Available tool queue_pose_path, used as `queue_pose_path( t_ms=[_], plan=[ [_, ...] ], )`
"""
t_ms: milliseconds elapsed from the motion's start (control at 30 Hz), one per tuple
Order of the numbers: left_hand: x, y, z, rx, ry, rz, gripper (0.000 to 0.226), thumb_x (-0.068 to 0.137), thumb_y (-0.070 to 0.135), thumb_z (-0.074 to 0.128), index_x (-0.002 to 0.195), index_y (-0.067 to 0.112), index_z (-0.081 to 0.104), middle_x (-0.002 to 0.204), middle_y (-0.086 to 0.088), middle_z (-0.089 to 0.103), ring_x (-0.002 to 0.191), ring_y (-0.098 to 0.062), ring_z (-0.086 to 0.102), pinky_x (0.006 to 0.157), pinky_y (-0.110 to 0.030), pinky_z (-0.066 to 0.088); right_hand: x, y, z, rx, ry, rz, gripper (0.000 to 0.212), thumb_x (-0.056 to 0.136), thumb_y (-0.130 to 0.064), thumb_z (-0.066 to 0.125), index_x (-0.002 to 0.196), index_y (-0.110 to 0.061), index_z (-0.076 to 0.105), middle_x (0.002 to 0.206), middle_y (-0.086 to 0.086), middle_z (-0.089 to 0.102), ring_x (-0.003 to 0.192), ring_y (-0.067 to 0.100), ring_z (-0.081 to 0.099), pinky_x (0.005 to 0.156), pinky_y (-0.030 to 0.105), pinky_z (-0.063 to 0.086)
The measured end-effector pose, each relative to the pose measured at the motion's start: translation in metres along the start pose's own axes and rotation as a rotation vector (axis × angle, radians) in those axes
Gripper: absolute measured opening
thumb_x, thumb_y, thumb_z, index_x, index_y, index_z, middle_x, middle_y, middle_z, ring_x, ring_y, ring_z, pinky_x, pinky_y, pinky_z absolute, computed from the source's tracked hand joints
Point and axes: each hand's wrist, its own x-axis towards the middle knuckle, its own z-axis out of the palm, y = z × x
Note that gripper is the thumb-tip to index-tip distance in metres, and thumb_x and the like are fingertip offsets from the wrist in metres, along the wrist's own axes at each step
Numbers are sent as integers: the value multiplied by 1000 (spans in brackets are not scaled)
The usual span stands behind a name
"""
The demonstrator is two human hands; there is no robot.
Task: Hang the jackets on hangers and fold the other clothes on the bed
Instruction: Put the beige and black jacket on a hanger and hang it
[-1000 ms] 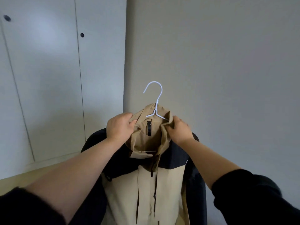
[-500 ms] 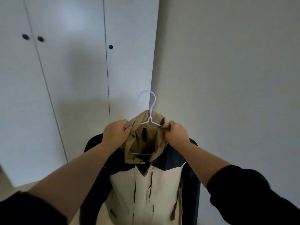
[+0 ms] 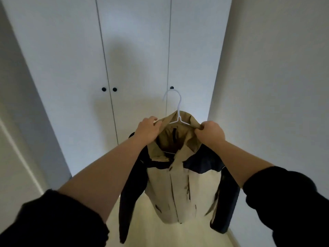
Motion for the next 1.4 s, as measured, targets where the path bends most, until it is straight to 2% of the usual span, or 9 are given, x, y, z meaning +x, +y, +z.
queue_pose_path(
  t_ms=[267,367,467,567,633,800,900,1067,1400],
  plan=[
    [53,-101,3,-60,-128,-161,38,93,25,56,127,11,50,123,-11,56,104,-23,54,83,-31,43,80,-58,69,167,-89,-34,28,80,-22,59,59,-9,48,56,4,43,54,18,45,49,24,33],
    [89,-127,-9,83,41,-122,45,91,25,55,134,15,46,131,-11,50,120,-30,47,100,-42,42,121,-80,108,182,-204,-79,29,80,-24,61,57,-9,52,56,4,46,55,18,47,51,26,36],
    [125,-152,-26,193,-53,-65,56,90,24,58,142,17,38,142,-7,44,131,-28,39,109,-45,35,150,-112,153,225,-357,-126,35,79,-24,64,49,-10,51,50,2,44,50,15,44,49,24,33],
    [150,-187,-51,219,-186,-101,22,97,28,50,107,10,58,101,-7,62,97,-23,57,82,-32,46,174,-148,192,303,-472,-165,37,77,-23,69,47,-10,52,45,0,41,48,14,42,48,24,32],
    [153,-216,-69,166,-173,-140,27,99,28,47,77,12,53,76,-2,53,74,-17,51,65,-23,37,186,-173,216,322,-561,-222,31,78,-25,70,58,-2,63,52,4,46,52,15,45,52,25,34],
    [163,-283,-116,103,-80,-202,40,95,23,55,57,19,44,59,2,44,58,-11,42,63,-25,36,227,-237,253,218,-839,-465,21,88,-31,66,85,-11,67,74,6,58,69,16,55,59,24,43],
    [185,-314,-139,111,-128,-200,39,95,26,55,57,21,47,59,3,45,59,-11,43,64,-25,37,272,-278,274,293,-694,-396,33,94,-23,59,123,-10,54,109,15,61,88,24,62,72,34,55],
    [233,-357,-163,184,-132,-187,41,97,32,52,58,20,46,61,3,46,60,-12,44,59,-27,32,333,-337,302,249,-379,-396,61,92,-15,55,146,-13,27,142,16,36,116,33,51,88,37,46],
    [262,-428,-217,246,-181,-283,40,95,31,54,59,17,49,64,-1,49,69,-20,49,69,-31,35,381,-376,354,235,-227,-293,57,89,-8,53,142,-10,33,136,17,36,114,36,49,94,39,45]
  ],
)
